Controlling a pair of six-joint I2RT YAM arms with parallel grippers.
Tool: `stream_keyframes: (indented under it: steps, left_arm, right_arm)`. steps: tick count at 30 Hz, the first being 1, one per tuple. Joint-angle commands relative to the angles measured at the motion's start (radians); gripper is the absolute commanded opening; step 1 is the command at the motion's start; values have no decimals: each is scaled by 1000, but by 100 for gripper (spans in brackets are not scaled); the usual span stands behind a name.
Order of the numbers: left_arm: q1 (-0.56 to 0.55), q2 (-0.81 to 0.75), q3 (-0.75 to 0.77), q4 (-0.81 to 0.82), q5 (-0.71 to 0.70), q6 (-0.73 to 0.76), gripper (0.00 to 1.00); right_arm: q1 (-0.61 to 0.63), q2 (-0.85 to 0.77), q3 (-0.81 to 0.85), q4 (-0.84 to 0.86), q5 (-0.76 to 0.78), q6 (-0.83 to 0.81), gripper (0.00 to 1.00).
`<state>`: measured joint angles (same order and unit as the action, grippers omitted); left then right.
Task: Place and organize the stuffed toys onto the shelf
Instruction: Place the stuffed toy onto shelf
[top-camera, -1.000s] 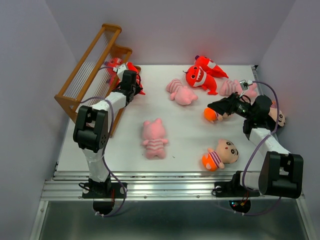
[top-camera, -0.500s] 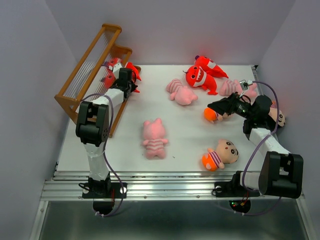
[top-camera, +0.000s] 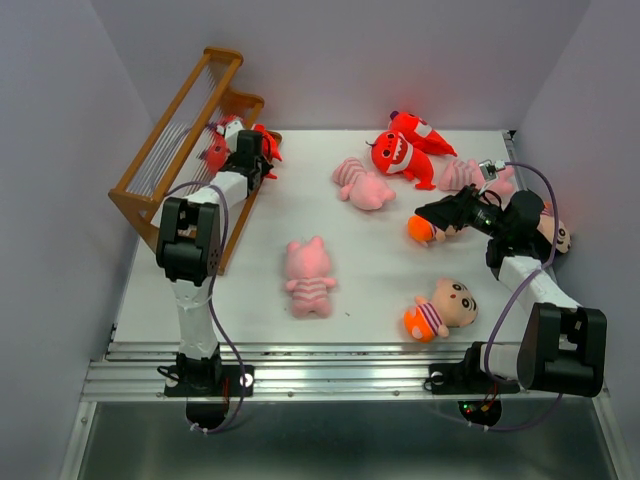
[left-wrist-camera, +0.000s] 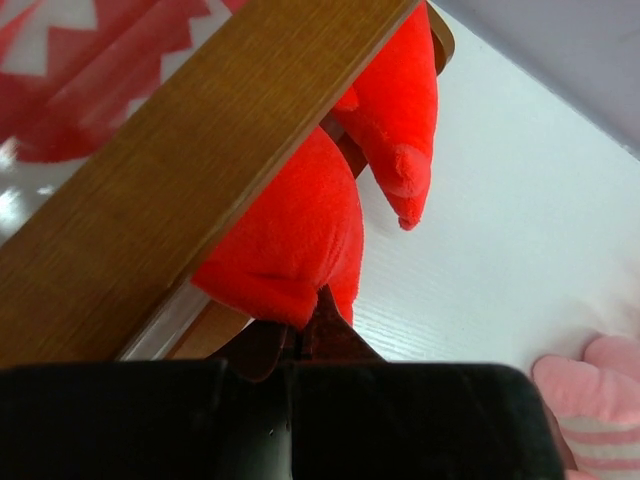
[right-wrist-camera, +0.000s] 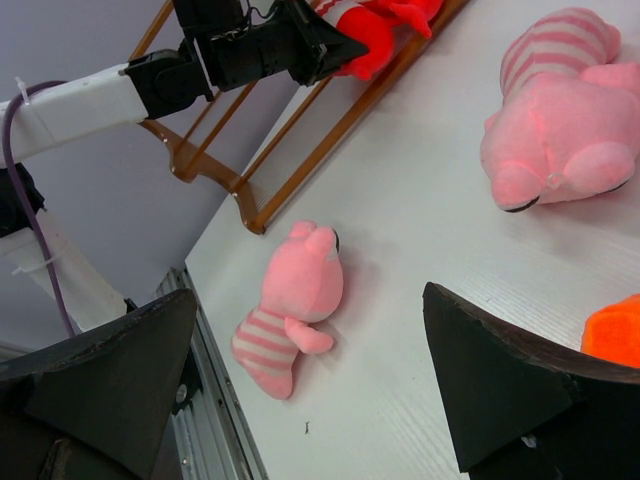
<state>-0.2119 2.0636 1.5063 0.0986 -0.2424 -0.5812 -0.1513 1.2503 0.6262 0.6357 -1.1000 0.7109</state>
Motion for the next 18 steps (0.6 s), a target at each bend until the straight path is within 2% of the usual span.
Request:
stream_keyframes:
  steps: [1, 13, 16, 17, 18]
  left_arm:
    - [23, 23, 68, 10, -15, 29, 0]
    - [29, 44, 83, -10, -9, 23, 0]
    - [31, 40, 65, -10, 0, 18, 9]
    - [29, 38, 52, -10, 3, 12, 18]
    - [31, 30, 48, -10, 9, 9, 24]
  right_arm:
    - [-7, -20, 17, 32, -8, -16, 100]
    - [-7, -18, 15, 32, -8, -18, 100]
    - [-7, -18, 15, 32, -8, -16, 100]
    - [-7, -18, 15, 32, -8, -16, 100]
    - [-7, -17, 15, 32, -8, -16, 100]
